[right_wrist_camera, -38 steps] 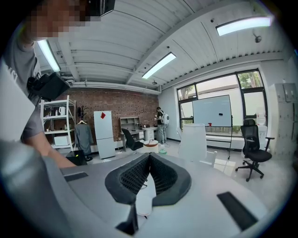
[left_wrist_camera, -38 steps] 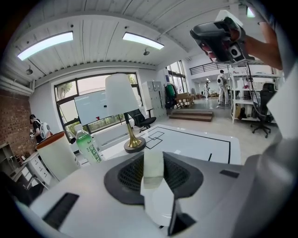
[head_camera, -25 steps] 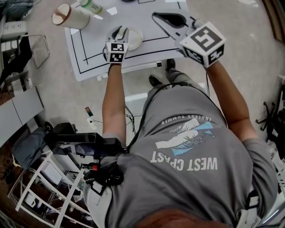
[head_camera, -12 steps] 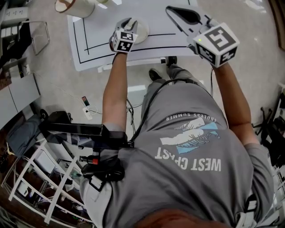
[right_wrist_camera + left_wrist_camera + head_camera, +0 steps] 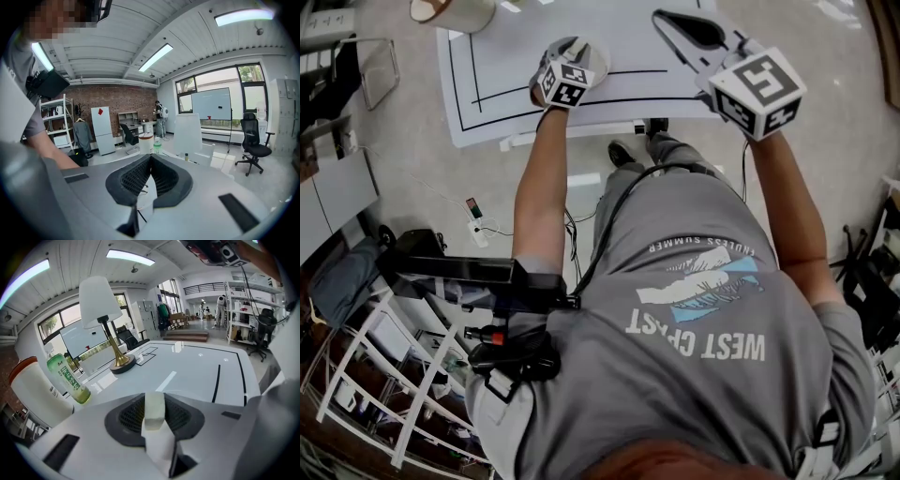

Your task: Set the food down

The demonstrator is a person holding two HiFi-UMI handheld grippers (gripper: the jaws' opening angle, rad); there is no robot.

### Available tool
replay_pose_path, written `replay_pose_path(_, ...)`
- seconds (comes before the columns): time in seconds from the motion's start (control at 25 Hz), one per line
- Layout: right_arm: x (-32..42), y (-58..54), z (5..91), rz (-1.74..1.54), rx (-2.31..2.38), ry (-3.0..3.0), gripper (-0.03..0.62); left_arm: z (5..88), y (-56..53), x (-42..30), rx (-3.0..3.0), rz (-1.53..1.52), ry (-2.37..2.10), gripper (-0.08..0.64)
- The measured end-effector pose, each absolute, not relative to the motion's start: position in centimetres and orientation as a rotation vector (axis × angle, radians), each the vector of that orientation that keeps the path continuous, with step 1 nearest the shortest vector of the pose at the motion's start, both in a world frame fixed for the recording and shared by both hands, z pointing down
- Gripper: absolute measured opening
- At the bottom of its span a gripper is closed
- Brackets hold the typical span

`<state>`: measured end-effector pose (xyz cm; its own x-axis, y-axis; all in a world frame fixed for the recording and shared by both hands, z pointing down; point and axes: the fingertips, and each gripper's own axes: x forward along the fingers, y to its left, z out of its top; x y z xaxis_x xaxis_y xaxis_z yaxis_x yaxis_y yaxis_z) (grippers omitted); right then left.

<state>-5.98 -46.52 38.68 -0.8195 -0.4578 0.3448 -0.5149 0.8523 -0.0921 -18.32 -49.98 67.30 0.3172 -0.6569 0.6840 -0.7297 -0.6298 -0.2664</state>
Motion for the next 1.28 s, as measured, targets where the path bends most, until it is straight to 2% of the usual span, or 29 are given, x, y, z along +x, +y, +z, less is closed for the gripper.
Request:
replay_pose_path(0.76,-5.8,-46.8,39.9,0.285,0.726,-2.707,0.005,70.0,-49.3,-18.9,2.461,1.534,-1.313,0.107)
replay_pose_path(1.28,-6.3,-45.9,40.1,0.288,0.722,-2.706,0.005,70.1,-47.9,-18.5,2.473,1.513,-1.180,0.107)
